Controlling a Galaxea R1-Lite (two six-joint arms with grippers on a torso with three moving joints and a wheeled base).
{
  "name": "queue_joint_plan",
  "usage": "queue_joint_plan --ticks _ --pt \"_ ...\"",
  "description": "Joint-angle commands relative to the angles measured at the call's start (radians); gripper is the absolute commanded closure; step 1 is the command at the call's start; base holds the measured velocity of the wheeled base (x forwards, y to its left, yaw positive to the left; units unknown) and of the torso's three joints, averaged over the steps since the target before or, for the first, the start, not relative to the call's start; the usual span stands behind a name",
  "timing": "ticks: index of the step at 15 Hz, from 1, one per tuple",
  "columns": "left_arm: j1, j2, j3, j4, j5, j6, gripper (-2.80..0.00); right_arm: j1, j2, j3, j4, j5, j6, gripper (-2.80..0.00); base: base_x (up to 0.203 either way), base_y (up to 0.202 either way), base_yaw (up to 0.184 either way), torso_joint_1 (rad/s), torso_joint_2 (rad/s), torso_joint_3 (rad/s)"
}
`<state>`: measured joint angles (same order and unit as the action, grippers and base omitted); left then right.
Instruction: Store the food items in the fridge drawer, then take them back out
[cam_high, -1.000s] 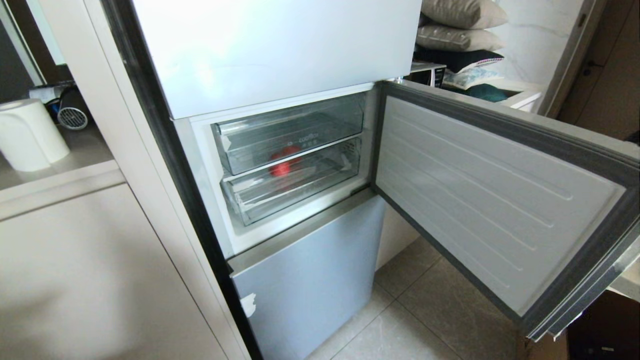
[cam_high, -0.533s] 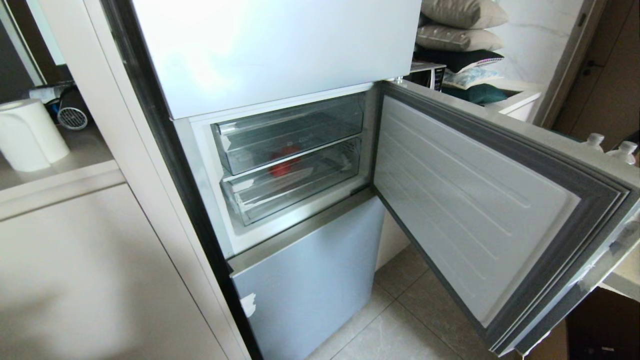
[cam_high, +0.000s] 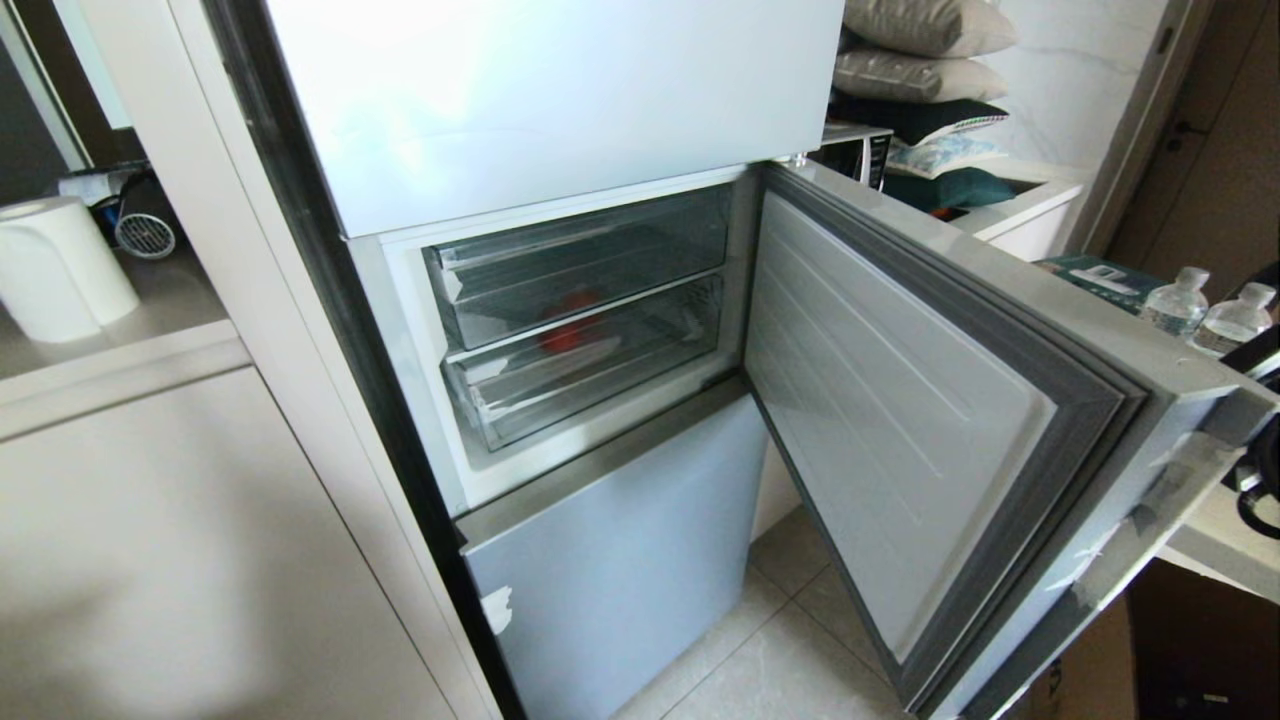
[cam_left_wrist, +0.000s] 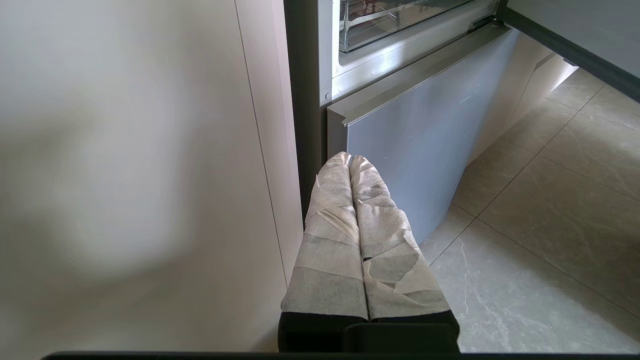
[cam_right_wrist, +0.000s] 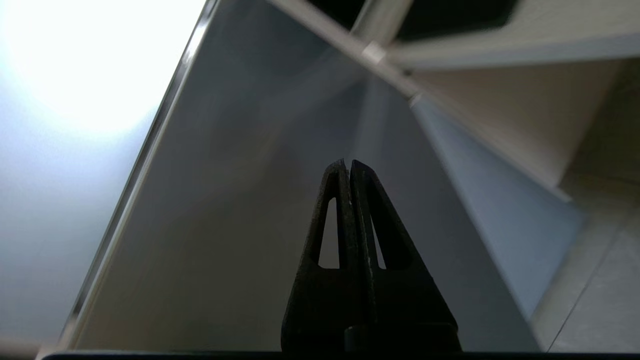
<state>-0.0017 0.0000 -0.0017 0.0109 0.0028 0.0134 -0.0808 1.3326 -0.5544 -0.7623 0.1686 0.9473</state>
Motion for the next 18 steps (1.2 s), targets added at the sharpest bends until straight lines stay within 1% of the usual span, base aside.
queue_joint_plan --ticks 1,2,4,6,7,9,11,13,15,18 --pt "0.0 0.001 0.0 0.0 0.0 0.0 0.0 0.127 0.021 -0.007 -0.026 0.055 -0.022 0.0 0.0 0.0 0.0 0.0 0.0 0.0" --pt "0.0 0.0 0.0 0.0 0.0 0.0 0.0 0.154 0.028 -0.022 -0.029 0.074 -0.025 0.0 0.0 0.0 0.0 0.0 0.0 0.0" --pt "0.0 0.0 0.0 0.0 0.0 0.0 0.0 0.226 0.05 -0.04 -0.029 0.079 -0.047 0.0 0.0 0.0 0.0 0.0 0.0 0.0" --pt "0.0 0.0 0.0 0.0 0.0 0.0 0.0 0.31 0.121 -0.051 -0.035 0.074 -0.12 0.0 0.0 0.0 0.0 0.0 0.0 0.0" --pt "0.0 0.0 0.0 0.0 0.0 0.0 0.0 0.353 0.159 -0.057 -0.049 0.063 -0.143 0.0 0.0 0.0 0.0 0.0 0.0 0.0" --pt "0.0 0.0 0.0 0.0 0.0 0.0 0.0 0.449 0.252 -0.089 -0.098 0.019 -0.159 0.0 0.0 0.0 0.0 0.0 0.0 0.0" --pt "0.0 0.0 0.0 0.0 0.0 0.0 0.0 0.533 0.366 -0.162 -0.129 -0.042 -0.176 0.0 0.0 0.0 0.0 0.0 0.0 0.0" --pt "0.0 0.0 0.0 0.0 0.0 0.0 0.0 0.592 0.523 -0.298 -0.144 -0.071 -0.202 0.0 0.0 0.0 0.0 0.0 0.0 0.0" --pt "0.0 0.0 0.0 0.0 0.0 0.0 0.0 0.643 0.686 -0.48 -0.158 -0.092 -0.222 0.0 0.0 0.0 0.0 0.0 0.0 0.0" --pt "0.0 0.0 0.0 0.0 0.0 0.0 0.0 0.703 0.931 -0.773 -0.169 -0.108 -0.294 0.0 0.0 0.0 0.0 0.0 0.0 0.0"
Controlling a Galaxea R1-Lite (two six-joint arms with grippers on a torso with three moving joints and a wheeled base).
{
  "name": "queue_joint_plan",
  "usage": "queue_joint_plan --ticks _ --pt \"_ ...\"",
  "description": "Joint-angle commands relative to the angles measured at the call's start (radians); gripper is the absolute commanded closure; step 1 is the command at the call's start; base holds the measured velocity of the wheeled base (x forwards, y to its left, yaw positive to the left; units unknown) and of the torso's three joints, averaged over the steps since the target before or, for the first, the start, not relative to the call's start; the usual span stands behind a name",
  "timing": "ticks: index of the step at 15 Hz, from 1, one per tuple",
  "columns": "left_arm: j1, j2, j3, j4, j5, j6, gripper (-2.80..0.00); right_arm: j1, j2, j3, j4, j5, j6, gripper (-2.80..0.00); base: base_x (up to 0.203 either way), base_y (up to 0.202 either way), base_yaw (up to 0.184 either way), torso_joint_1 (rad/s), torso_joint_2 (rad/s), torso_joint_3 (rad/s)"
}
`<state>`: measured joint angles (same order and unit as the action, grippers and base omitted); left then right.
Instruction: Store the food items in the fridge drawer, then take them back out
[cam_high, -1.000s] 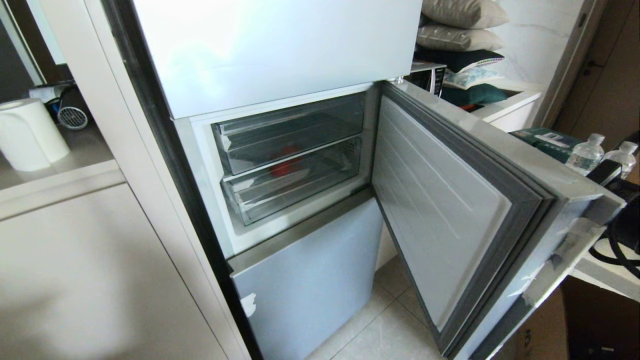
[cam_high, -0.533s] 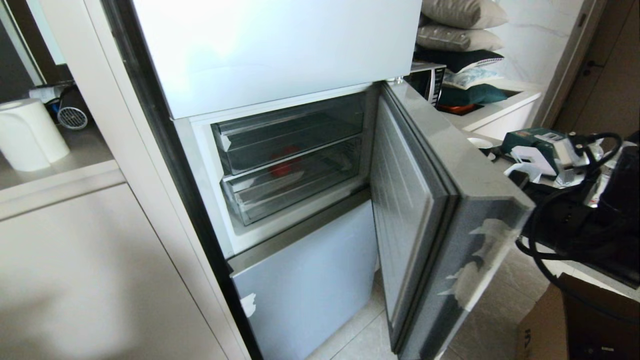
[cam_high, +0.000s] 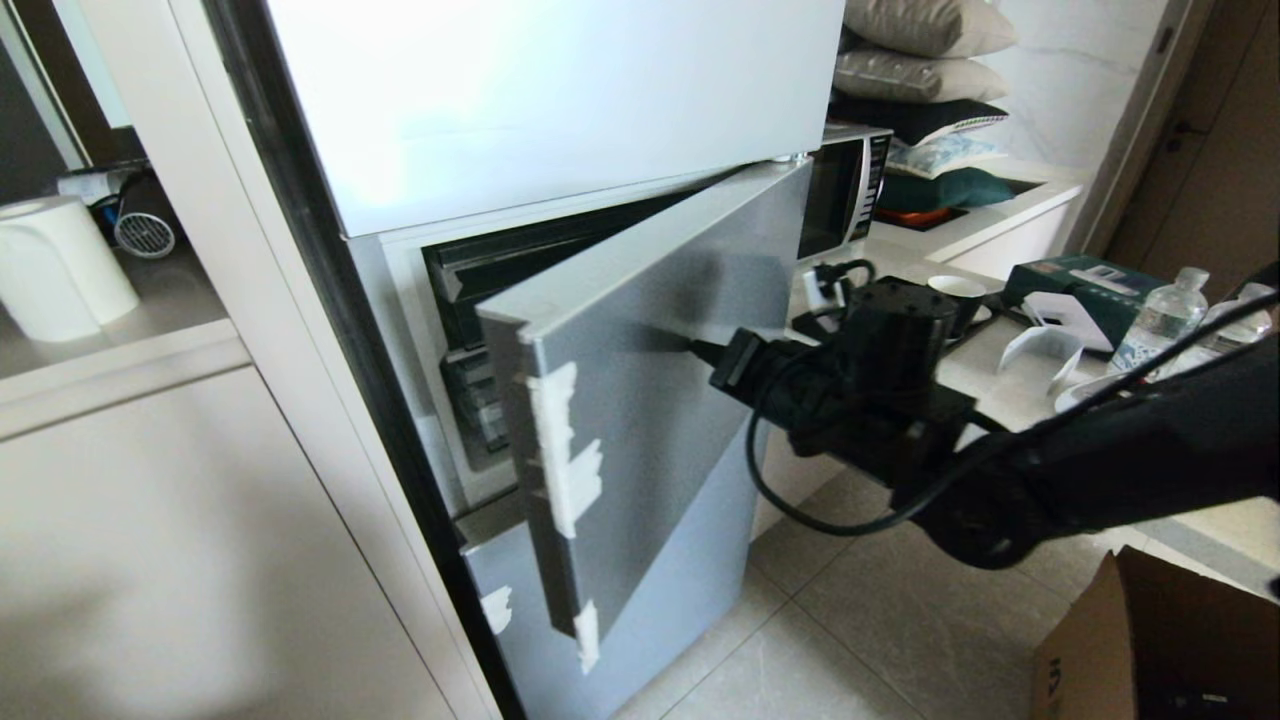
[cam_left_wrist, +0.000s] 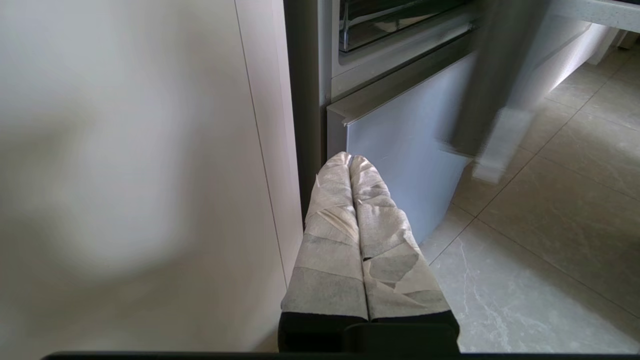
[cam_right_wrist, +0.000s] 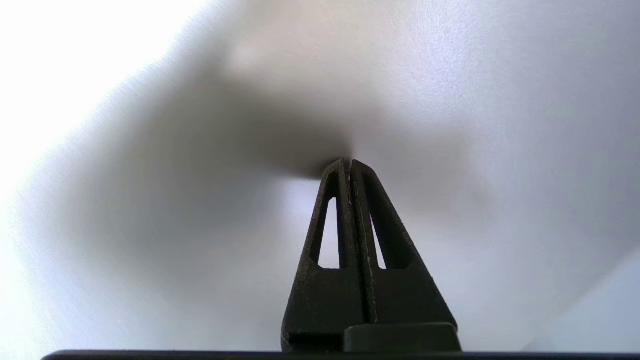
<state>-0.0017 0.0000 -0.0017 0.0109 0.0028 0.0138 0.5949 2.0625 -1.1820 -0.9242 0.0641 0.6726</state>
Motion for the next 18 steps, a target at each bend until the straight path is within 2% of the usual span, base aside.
queue_joint_plan --ticks 1,3,5,10,12,14,16,18 --pt "0.0 0.0 0.0 0.0 0.0 0.0 0.0 0.04 0.268 -0.234 -0.009 -0.014 -0.046 0.0 0.0 0.0 0.0 0.0 0.0 0.0" --pt "0.0 0.0 0.0 0.0 0.0 0.0 0.0 0.051 0.31 -0.292 -0.011 -0.027 -0.069 0.0 0.0 0.0 0.0 0.0 0.0 0.0" --pt "0.0 0.0 0.0 0.0 0.0 0.0 0.0 0.05 0.235 -0.196 -0.032 -0.037 -0.073 0.0 0.0 0.0 0.0 0.0 0.0 0.0" --pt "0.0 0.0 0.0 0.0 0.0 0.0 0.0 0.048 -0.155 0.323 -0.217 -0.046 -0.077 0.0 0.0 0.0 0.0 0.0 0.0 0.0" --pt "0.0 0.0 0.0 0.0 0.0 0.0 0.0 0.043 -0.338 0.488 -0.249 -0.059 -0.084 0.0 0.0 0.0 0.0 0.0 0.0 0.0" --pt "0.0 0.0 0.0 0.0 0.0 0.0 0.0 0.034 -0.559 0.667 -0.258 -0.084 -0.13 0.0 0.0 0.0 0.0 0.0 0.0 0.0" --pt "0.0 0.0 0.0 0.0 0.0 0.0 0.0 0.02 -0.775 0.82 -0.226 -0.159 -0.198 0.0 0.0 0.0 0.0 0.0 0.0 0.0" --pt "0.0 0.002 0.0 0.0 0.0 0.0 0.0 0.011 -0.98 0.911 -0.11 -0.301 -0.25 0.0 0.0 0.0 0.0 0.0 0.0 0.0"
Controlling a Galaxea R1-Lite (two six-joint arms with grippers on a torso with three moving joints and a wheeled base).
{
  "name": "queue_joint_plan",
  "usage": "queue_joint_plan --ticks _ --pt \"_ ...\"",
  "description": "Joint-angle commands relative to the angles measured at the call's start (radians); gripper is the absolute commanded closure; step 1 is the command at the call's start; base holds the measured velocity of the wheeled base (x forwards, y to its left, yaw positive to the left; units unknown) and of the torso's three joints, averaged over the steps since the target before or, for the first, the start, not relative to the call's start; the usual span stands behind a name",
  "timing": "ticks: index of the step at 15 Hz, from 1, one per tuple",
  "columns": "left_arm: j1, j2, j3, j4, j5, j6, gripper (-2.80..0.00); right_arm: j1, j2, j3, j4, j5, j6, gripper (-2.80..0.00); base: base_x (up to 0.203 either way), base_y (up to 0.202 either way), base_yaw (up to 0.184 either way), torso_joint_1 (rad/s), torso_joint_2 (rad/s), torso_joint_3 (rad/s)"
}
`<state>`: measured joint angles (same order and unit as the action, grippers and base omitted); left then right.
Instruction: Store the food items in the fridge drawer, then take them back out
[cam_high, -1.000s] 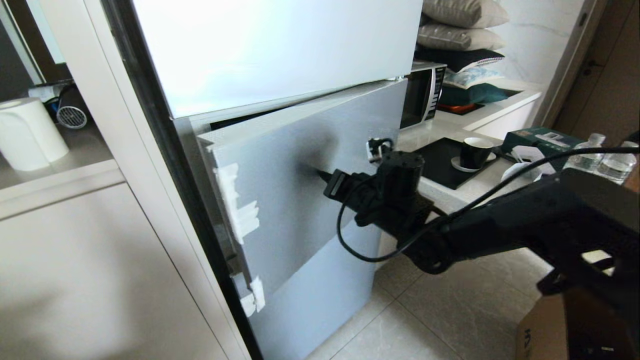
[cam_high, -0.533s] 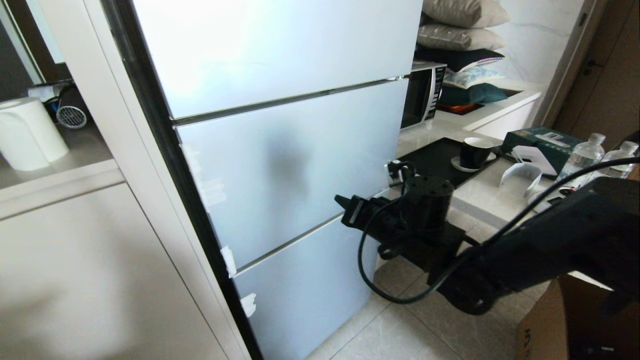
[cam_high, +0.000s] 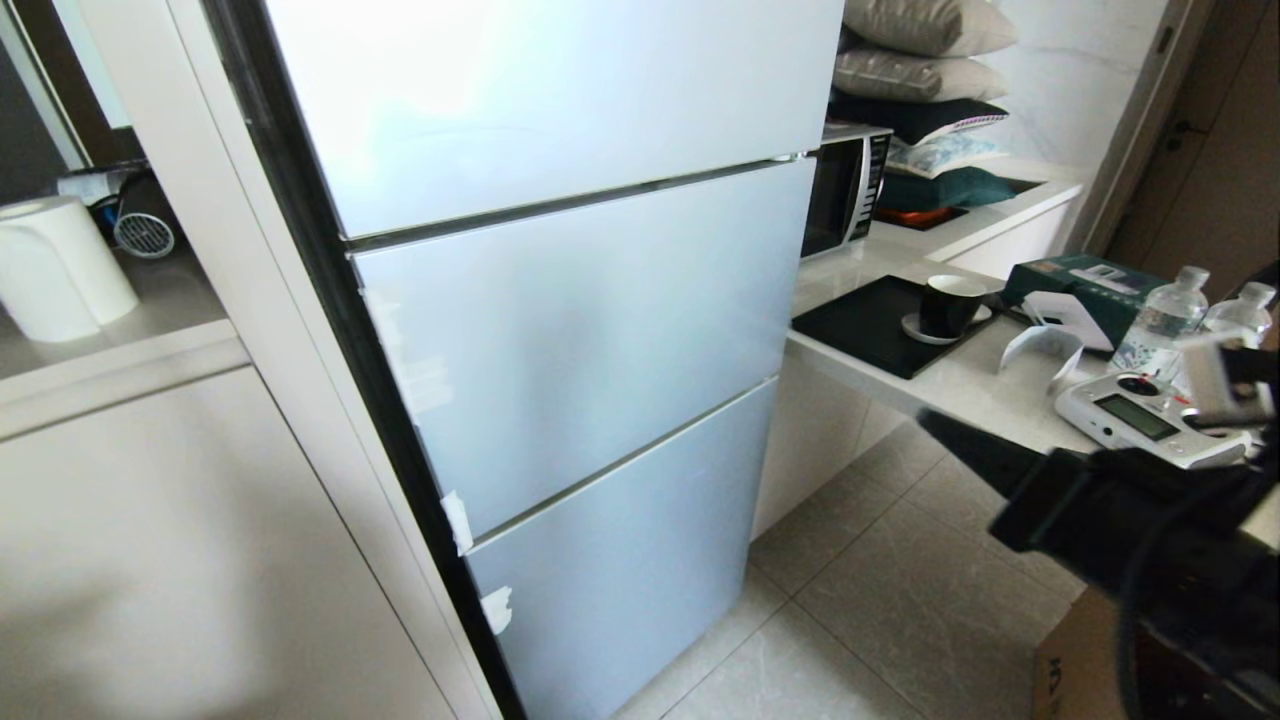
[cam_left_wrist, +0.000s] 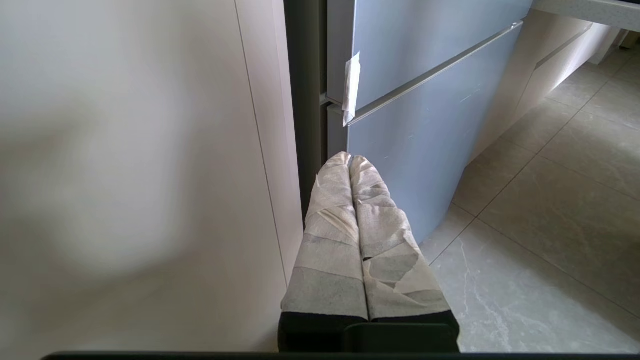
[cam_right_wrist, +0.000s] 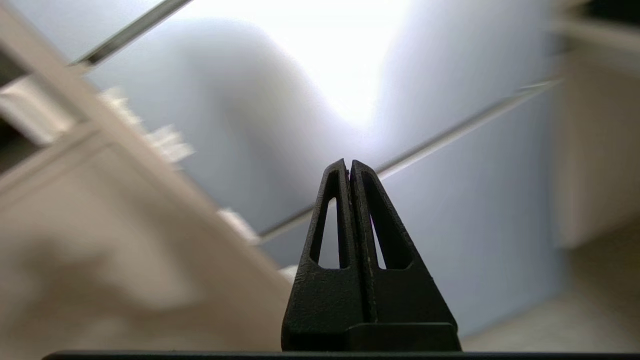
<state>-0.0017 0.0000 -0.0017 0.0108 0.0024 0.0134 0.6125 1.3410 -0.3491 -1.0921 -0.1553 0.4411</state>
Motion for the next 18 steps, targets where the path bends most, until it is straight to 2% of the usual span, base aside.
queue_joint_plan --ticks 1,2,3,4,5,6,7,9,11,12,16,18 --pt "0.0 0.0 0.0 0.0 0.001 0.0 0.0 -0.011 -0.352 0.119 0.139 -0.149 -0.051 0.0 0.0 0.0 0.0 0.0 0.0 0.0" --pt "0.0 0.0 0.0 0.0 0.001 0.0 0.0 -0.034 -0.436 0.169 0.235 -0.191 -0.099 0.0 0.0 0.0 0.0 0.0 0.0 0.0" --pt "0.0 0.0 0.0 0.0 0.001 0.0 0.0 -0.091 -0.494 0.218 0.32 -0.196 -0.149 0.0 0.0 0.0 0.0 0.0 0.0 0.0" --pt "0.0 0.0 0.0 0.0 0.001 0.0 0.0 -0.193 -0.551 0.258 0.392 -0.155 -0.2 0.0 0.0 0.0 0.0 0.0 0.0 0.0" --pt "0.0 0.0 0.0 0.0 0.001 0.0 0.0 -0.322 -0.629 0.285 0.471 -0.075 -0.249 0.0 0.0 0.0 0.0 0.0 0.0 0.0" --pt "0.0 0.0 0.0 0.0 0.001 0.0 0.0 -0.418 -0.724 0.303 0.565 0.009 -0.29 0.0 0.0 0.0 0.0 0.0 0.0 0.0" --pt "0.0 0.001 0.0 0.0 0.001 0.0 0.0 -0.479 -0.831 0.316 0.673 0.081 -0.329 0.0 0.0 0.0 0.0 0.0 0.0 0.0" --pt "0.0 0.0 0.0 0.0 0.001 0.0 0.0 -0.533 -1.048 0.322 0.885 0.155 -0.379 0.0 0.0 0.0 0.0 0.0 0.0 0.0" --pt "0.0 0.001 0.0 0.001 0.001 0.001 0.0 -0.568 -1.252 0.325 0.989 0.189 -0.403 0.0 0.0 0.0 0.0 0.0 0.0 0.0" --pt "0.0 0.0 0.0 0.0 0.001 0.0 0.0 -0.579 -1.314 0.332 1.007 0.177 -0.416 0.0 0.0 0.0 0.0 0.0 0.0 0.0" --pt "0.0 0.0 0.0 0.0 0.001 -0.001 0.0 -0.609 -1.343 0.349 1.087 0.154 -0.469 0.0 0.0 0.0 0.0 0.0 0.0 0.0" --pt "0.0 0.0 0.0 0.0 0.001 -0.001 0.0 -0.609 -1.341 0.349 1.086 0.154 -0.453 0.0 0.0 0.0 0.0 0.0 0.0 0.0"
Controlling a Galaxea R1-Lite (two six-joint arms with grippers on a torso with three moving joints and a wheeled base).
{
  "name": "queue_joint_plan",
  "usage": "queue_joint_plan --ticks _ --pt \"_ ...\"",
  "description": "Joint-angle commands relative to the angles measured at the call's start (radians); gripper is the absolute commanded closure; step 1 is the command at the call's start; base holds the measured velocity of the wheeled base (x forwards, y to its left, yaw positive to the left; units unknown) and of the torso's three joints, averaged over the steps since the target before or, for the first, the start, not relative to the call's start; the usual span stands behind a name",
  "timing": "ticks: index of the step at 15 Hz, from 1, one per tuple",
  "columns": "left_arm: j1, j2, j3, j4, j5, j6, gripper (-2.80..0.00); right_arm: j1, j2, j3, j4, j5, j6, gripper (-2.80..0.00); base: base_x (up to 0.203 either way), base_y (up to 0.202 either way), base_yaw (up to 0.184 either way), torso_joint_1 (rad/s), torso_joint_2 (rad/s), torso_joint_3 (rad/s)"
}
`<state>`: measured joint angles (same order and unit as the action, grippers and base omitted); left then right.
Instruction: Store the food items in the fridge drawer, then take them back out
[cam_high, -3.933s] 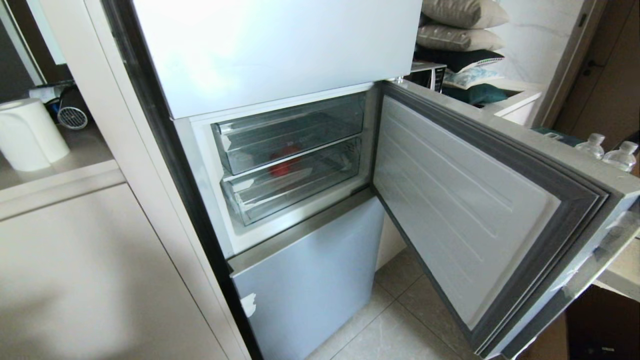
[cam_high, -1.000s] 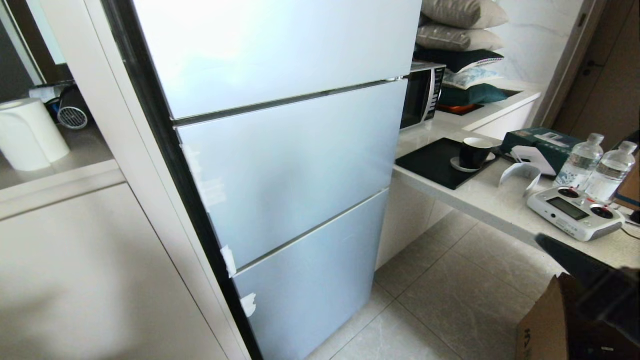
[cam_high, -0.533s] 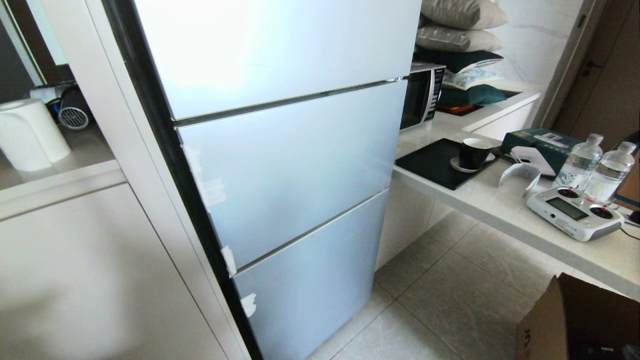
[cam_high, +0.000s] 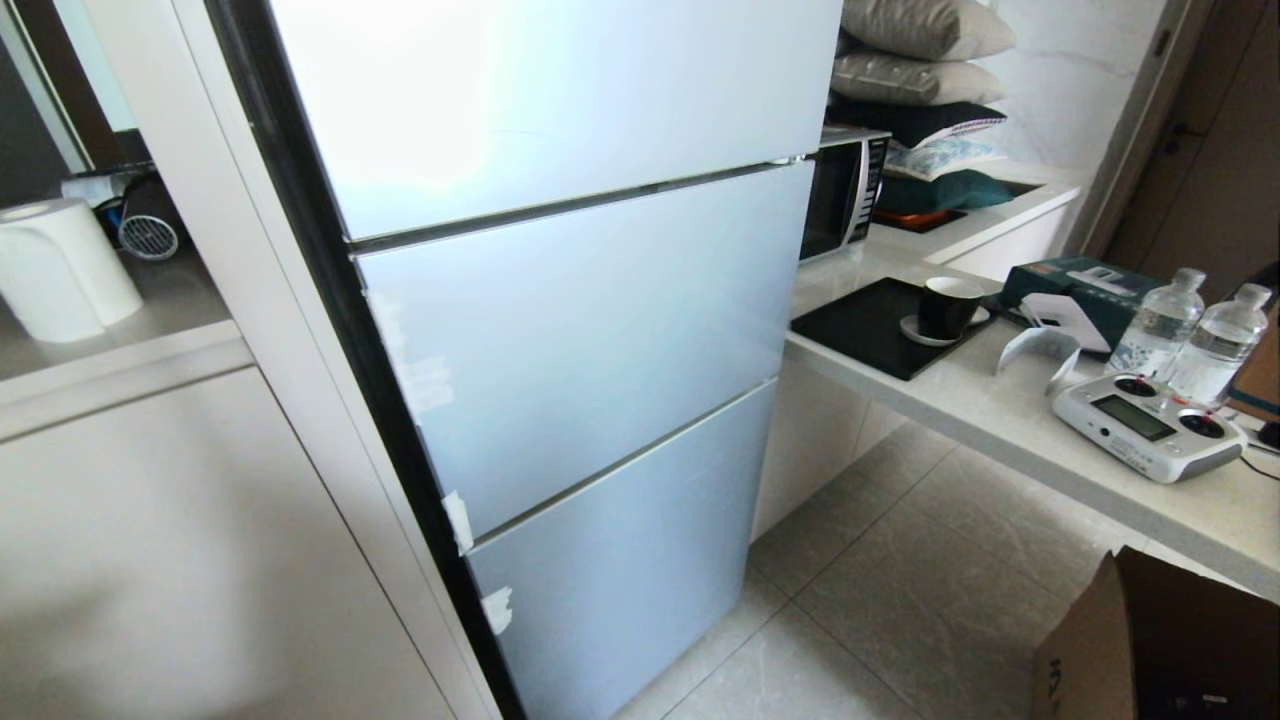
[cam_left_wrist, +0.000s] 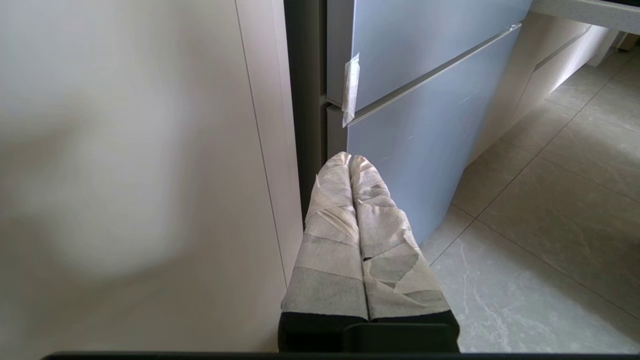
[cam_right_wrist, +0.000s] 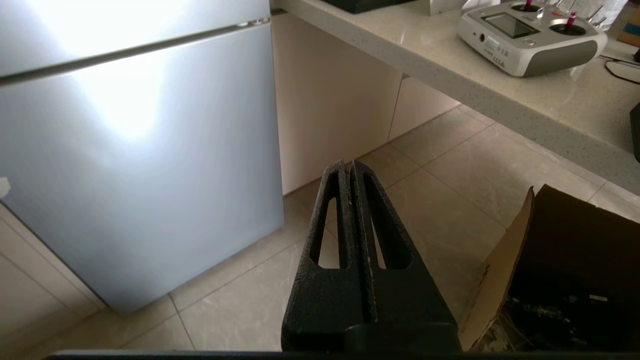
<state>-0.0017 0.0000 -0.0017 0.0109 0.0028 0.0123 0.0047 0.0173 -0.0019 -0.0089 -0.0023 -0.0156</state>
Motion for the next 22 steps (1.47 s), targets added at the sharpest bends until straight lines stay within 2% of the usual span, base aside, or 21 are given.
queue_joint_plan --ticks 1,8,11,13,17,19,20,22 --pt "0.0 0.0 0.0 0.0 0.0 0.0 0.0 -0.002 -0.019 0.002 0.003 0.0 0.003 0.0 0.0 0.0 0.0 0.0 0.0 0.0" --pt "0.0 0.001 0.0 0.001 0.0 0.002 0.0 -0.002 -0.017 0.002 0.003 0.0 0.003 0.0 0.0 0.0 0.0 0.0 0.0 0.0" --pt "0.0 0.001 -0.007 -0.02 0.005 0.047 0.0 -0.002 -0.019 0.002 0.004 0.001 0.003 0.0 0.0 0.0 0.0 0.0 0.0 0.0" --pt "0.0 0.012 -0.126 -0.048 0.003 0.052 0.0 -0.002 -0.019 0.002 0.003 0.001 0.003 0.0 0.0 0.0 0.0 0.0 0.0 0.0" --pt "-0.013 0.244 -0.351 -0.014 -0.007 -0.063 0.0 -0.002 -0.019 0.002 0.004 -0.001 0.003 0.0 0.0 0.0 0.0 0.0 0.0 0.0" --pt "-0.019 0.373 -0.397 -0.024 -0.031 -0.109 0.0 -0.002 -0.019 0.002 0.003 0.0 0.003 0.0 0.0 0.0 0.0 0.0 0.0 0.0" --pt "-0.021 0.43 -0.422 -0.054 -0.04 -0.184 0.0 -0.002 -0.019 0.002 0.004 0.001 0.003 0.0 0.0 0.0 0.0 0.0 0.0 0.0" --pt "-0.022 0.519 -0.465 -0.126 -0.048 -0.27 0.0 -0.002 -0.019 0.002 0.003 0.001 0.003 0.0 0.0 0.0 0.0 0.0 0.0 0.0"
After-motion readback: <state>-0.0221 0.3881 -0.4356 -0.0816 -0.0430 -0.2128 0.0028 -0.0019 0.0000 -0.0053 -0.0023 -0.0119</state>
